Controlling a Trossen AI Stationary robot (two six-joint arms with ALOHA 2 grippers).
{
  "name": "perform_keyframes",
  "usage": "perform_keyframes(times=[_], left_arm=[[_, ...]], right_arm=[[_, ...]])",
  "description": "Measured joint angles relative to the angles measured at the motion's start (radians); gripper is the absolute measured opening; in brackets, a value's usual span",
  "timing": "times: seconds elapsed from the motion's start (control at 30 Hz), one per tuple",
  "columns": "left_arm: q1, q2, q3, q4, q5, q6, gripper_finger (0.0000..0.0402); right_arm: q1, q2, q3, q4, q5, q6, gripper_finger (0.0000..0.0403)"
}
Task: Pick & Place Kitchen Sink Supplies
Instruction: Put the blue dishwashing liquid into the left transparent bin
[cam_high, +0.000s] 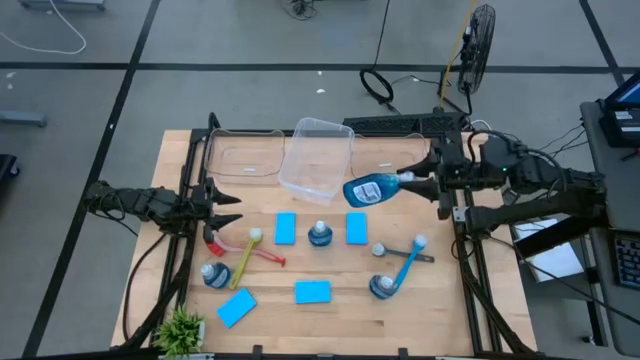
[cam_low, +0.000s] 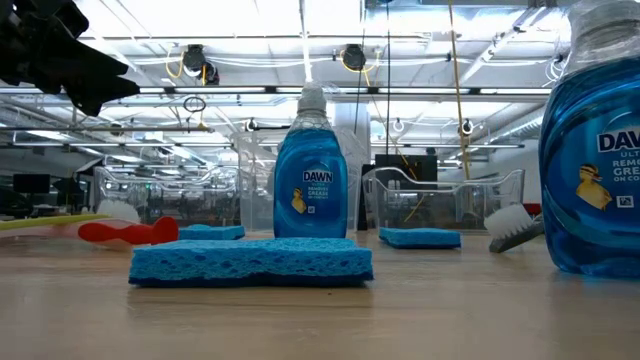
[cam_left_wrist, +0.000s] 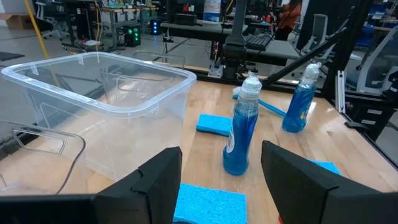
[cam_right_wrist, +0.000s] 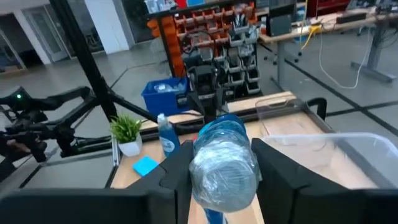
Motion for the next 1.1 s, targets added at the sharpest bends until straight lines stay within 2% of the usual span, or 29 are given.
perform_keyframes(times=[0.23, 0.47, 0.67, 0.97, 1.1], left_arm=[[0.000, 0.000, 0.000, 0.000, 0.000, 0.000, 0.0223], [0.000, 0.000, 0.000, 0.000, 0.000, 0.000, 0.0223], [0.000, 0.000, 0.000, 0.016, 0.000, -0.006, 0.0223], [0.000, 0.000, 0.000, 0.138, -0.003, -0.010, 0.0223], [0.000, 0.000, 0.000, 0.198, -0.003, -0.053, 0.0223]], right_arm=[[0.000, 0.006, 0.000, 0.030, 0.010, 0.000, 0.0120], [-0.001, 0.035, 0.000, 0.098, 0.223, 0.102, 0.0120], [0.000, 0.076, 0.000, 0.161, 0.343, 0.318, 0.0120], [0.000, 0.191, 0.000, 0.223, 0.310, 0.455, 0.0120], [0.000, 0.275, 0.000, 0.281, 0.225, 0.435, 0.0120]])
